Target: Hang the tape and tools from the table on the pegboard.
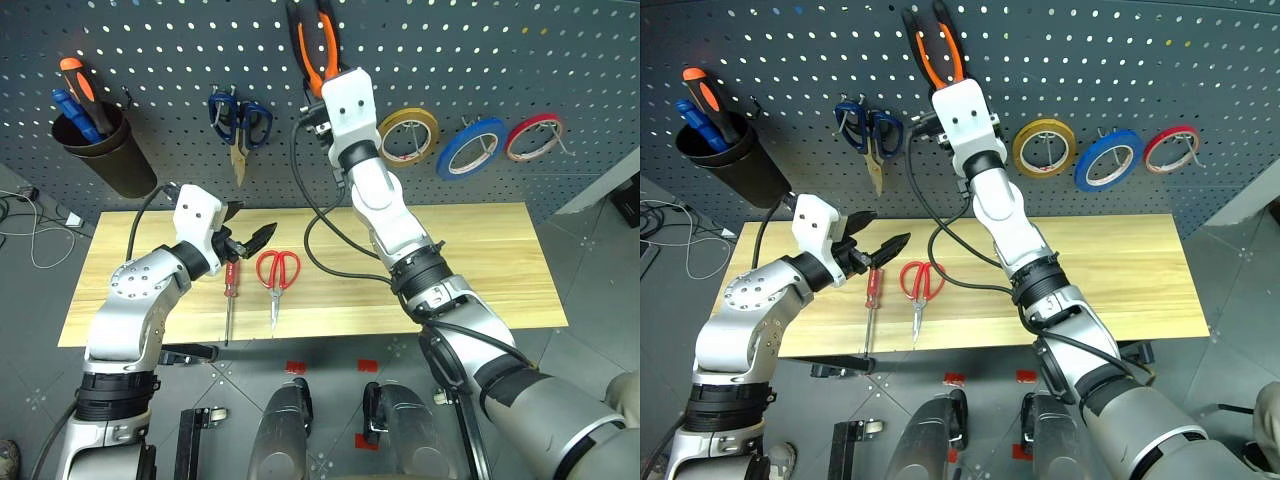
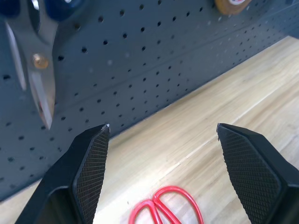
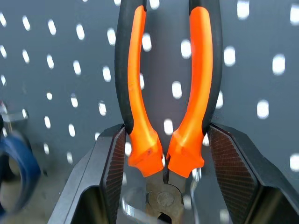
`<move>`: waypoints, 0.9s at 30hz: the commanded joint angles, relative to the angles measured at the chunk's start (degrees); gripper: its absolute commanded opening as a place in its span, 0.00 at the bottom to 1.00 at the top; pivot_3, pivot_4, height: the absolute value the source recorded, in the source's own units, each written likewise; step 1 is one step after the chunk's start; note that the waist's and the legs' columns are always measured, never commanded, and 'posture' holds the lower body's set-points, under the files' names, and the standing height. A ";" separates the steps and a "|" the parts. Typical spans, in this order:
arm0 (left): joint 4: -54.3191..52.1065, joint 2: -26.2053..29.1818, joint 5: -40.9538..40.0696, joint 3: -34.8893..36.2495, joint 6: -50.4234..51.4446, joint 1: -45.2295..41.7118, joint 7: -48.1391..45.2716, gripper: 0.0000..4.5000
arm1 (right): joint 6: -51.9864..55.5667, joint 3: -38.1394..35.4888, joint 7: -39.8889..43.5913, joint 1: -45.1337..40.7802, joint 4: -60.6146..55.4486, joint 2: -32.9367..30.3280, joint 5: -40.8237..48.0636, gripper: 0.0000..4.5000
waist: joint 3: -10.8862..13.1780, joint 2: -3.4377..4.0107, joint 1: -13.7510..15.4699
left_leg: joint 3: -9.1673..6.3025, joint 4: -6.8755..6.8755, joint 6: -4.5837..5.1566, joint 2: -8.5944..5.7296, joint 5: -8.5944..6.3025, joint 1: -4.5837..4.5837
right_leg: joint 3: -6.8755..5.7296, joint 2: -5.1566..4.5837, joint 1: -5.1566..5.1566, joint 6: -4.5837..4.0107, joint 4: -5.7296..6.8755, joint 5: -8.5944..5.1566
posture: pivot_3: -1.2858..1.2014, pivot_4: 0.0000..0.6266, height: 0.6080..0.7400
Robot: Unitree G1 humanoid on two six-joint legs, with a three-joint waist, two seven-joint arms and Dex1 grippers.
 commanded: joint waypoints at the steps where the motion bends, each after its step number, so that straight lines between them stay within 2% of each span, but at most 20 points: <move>1: -0.95 -0.38 0.93 0.63 0.21 1.20 1.76 0.89 | 2.84 -1.05 0.35 1.64 -7.43 0.12 1.18 0.83 | 0.00 0.00 0.00 | 0.00 -0.01 0.00 0.00 0.00 0.00 | -0.01 0.00 0.00 0.00 0.00 0.00 | 0.54 0.55 1.00; 3: -1.49 -0.59 1.31 0.48 1.00 2.08 2.59 0.98 | 5.02 -0.80 1.29 3.76 -11.48 -0.01 1.30 0.98 | 0.00 0.00 0.00 | 0.00 -0.03 0.00 0.01 0.00 0.00 | -0.01 0.00 -0.01 0.00 -0.02 0.00 | 0.54 0.55 1.00; 7: -3.40 -1.58 4.39 -0.37 6.20 4.31 8.61 0.98 | 14.85 1.42 7.56 11.99 -25.95 -0.85 2.99 0.98 | 0.00 0.00 -0.04 | -0.01 -0.11 0.01 0.01 -0.01 0.00 | -0.02 0.00 0.00 0.00 -0.11 -0.01 | 0.53 0.56 1.00; 9: -5.55 -2.37 5.72 -1.27 13.46 5.64 12.56 0.98 | 22.26 3.19 12.45 18.09 -35.11 -2.31 5.06 0.98 | 0.00 0.00 -0.01 | -0.02 -0.18 0.02 -0.01 -0.02 -0.01 | -0.01 0.00 0.01 0.00 -0.18 -0.01 | 0.54 0.56 1.00; 15: -9.85 -4.36 8.19 -6.48 25.94 9.26 17.65 0.98 | 41.48 4.84 25.53 32.19 -56.51 -9.93 14.90 0.98 | 0.02 0.00 0.23 | -0.08 -0.24 0.07 -0.02 -0.05 -0.03 | -0.04 0.01 0.06 0.00 -0.35 -0.01 | 0.53 0.57 1.00; 19: -7.85 -7.49 9.42 -8.63 29.53 9.54 20.45 0.98 | 49.03 6.79 31.86 37.32 -63.62 -15.52 19.46 0.98 | 0.03 -0.01 0.07 | -0.09 -0.23 0.09 0.00 -0.06 0.00 | -0.04 0.03 0.08 0.02 -0.33 -0.02 | 0.53 0.57 1.00; 24: -2.52 -12.68 10.78 -9.18 31.79 8.09 24.02 0.98 | 50.32 11.82 36.48 39.49 -67.46 -21.66 18.65 0.98 | 0.06 -0.06 0.02 | -0.07 -0.23 0.10 -0.02 -0.07 -0.01 | -0.02 0.03 0.07 0.03 -0.36 -0.02 | 0.51 0.58 1.00; 27: 4.18 -16.80 11.98 -9.37 31.85 4.65 26.91 0.98 | 51.60 13.58 39.62 40.91 -70.21 -24.15 20.49 0.98 | 0.09 -0.12 0.07 | -0.08 -0.23 0.11 -0.04 -0.08 -0.01 | -0.04 0.03 0.07 0.04 -0.38 -0.03 | 0.51 0.58 1.00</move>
